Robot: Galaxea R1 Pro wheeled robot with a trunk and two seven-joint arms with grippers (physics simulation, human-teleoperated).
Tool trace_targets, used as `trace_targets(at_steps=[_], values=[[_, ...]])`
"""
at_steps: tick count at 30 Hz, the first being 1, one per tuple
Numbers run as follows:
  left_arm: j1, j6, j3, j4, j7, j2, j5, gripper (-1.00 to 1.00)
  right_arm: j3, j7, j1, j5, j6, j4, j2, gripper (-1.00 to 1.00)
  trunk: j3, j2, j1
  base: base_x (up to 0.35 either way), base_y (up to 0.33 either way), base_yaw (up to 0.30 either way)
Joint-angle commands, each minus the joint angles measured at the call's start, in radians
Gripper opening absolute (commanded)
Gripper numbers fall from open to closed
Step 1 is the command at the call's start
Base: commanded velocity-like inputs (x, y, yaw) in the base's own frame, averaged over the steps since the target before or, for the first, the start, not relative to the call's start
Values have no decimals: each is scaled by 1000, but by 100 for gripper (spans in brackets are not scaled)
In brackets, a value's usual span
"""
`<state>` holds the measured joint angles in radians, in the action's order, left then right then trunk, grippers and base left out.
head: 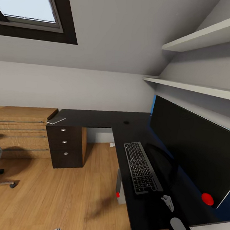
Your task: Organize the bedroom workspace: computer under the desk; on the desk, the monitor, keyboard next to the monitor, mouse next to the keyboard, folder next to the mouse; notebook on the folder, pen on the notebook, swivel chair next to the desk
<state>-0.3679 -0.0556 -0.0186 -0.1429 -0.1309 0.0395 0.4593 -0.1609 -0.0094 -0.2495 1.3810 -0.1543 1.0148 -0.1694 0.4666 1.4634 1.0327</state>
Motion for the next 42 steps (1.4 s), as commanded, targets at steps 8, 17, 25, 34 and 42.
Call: trace_targets(at_steps=[8, 17, 25, 34, 42], values=[[0, -6, -3, -1, -3, 0, 9, 100, -2, -2, -1, 7, -1, 1, -1, -100, 1, 1, 0, 0, 0, 0], [0, -5, -3, -1, -3, 0, 9, 100, -2, -2, -1, 7, 0, 1, -1, 100, 1, 1, 0, 0, 0, 0], [0, -6, -4, -1, -3, 0, 9, 100, -2, -1, -1, 7, 1, 1, -1, 100, 1, 1, 0, 0, 0, 0], [0, -6, -6, -1, -3, 0, 9, 100, 0, -1, -1, 7, 1, 1, -1, 100, 1, 1, 0, -111, 0, 0], [0, -6, -6, -1, -3, 0, 9, 100, 0, -1, -1, 7, 1, 1, -1, 100, 1, 1, 0, -259, 0, 0]])
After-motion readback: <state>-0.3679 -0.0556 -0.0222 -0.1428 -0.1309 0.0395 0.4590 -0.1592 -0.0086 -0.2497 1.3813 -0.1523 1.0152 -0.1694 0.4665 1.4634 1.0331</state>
